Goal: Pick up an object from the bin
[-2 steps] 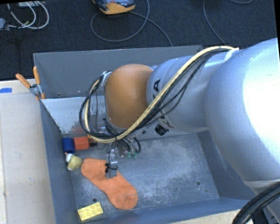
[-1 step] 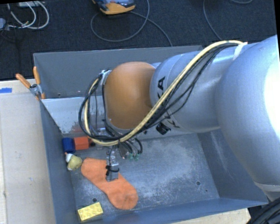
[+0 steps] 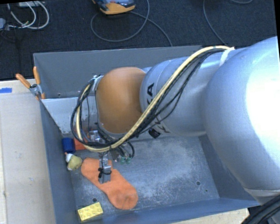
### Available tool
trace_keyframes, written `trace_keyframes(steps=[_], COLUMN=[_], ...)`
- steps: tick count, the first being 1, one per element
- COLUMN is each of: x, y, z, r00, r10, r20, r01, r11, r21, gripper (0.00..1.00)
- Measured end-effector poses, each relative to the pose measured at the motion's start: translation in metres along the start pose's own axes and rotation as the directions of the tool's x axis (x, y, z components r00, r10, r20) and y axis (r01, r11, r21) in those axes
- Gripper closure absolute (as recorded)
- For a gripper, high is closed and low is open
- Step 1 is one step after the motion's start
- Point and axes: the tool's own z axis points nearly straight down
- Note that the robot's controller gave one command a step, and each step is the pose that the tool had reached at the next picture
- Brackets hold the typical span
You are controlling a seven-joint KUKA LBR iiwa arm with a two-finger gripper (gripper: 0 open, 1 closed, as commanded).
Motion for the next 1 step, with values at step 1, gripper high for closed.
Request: trace_keyframes(steps=[1], x=[0.0055], y=[0.0032], z=[0.0183], r00=[1.000], r10=[0.000], r20=[-0.006], r01=[0.000], r11=[1.000], r21=[0.001], gripper=[0.00])
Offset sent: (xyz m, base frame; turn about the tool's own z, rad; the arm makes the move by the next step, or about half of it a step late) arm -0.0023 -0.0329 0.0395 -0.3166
